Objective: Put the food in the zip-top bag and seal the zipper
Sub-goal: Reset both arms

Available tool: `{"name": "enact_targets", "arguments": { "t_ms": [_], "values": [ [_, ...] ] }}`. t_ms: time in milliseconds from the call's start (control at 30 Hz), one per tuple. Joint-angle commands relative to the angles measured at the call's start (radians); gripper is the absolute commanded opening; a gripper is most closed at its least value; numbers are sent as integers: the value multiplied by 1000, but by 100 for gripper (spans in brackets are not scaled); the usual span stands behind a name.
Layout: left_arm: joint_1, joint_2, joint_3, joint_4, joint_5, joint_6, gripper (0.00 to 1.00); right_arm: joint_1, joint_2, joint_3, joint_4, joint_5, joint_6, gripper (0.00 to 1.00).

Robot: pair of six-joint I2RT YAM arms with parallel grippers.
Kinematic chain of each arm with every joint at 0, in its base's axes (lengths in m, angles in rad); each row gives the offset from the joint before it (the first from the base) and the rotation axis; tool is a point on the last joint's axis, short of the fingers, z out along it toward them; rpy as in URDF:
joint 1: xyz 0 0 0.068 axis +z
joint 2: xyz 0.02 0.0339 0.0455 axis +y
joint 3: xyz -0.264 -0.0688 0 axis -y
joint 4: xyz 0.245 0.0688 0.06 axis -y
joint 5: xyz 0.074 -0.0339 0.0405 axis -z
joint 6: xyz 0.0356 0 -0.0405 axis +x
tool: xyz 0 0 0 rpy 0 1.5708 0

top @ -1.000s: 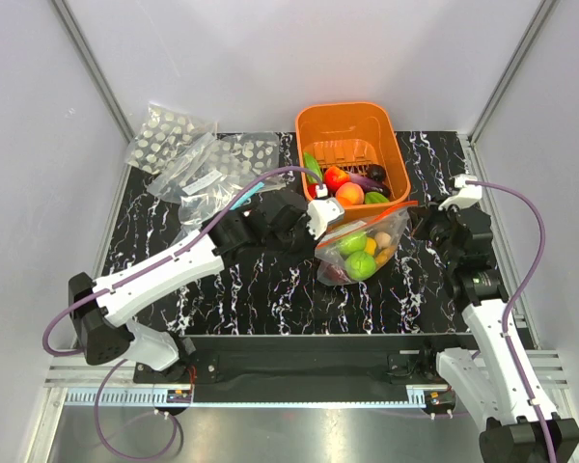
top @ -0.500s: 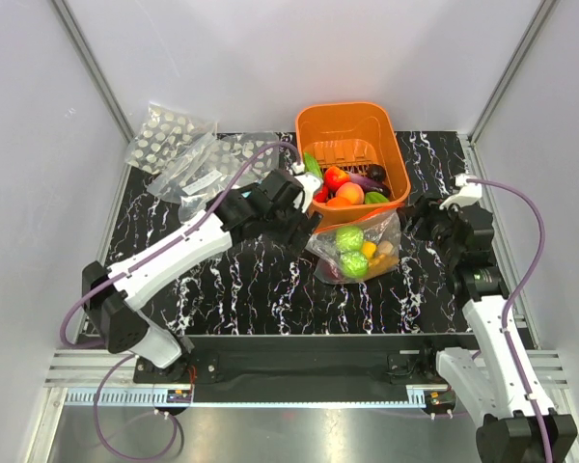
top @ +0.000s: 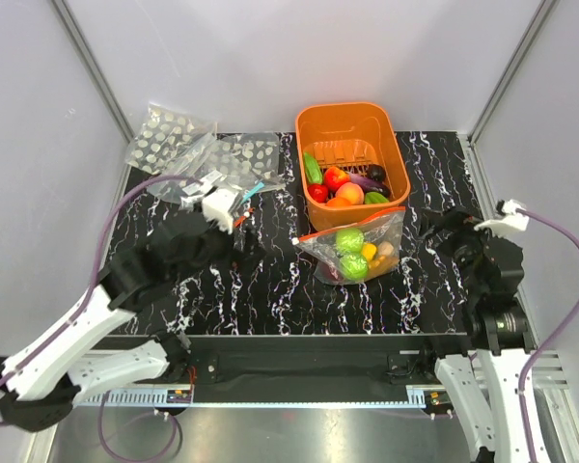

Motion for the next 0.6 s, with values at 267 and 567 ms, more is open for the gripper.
{"name": "enact_targets", "arguments": {
  "t_ms": [267,567],
  "values": [
    [-1,-403,-366,84,-87,-211,99,-3,-212,20,-312,175,276,100],
    [-2,-507,-370,36,-120,-219,99,-3,-331,1,-374,119,293,100]
  ]
}}
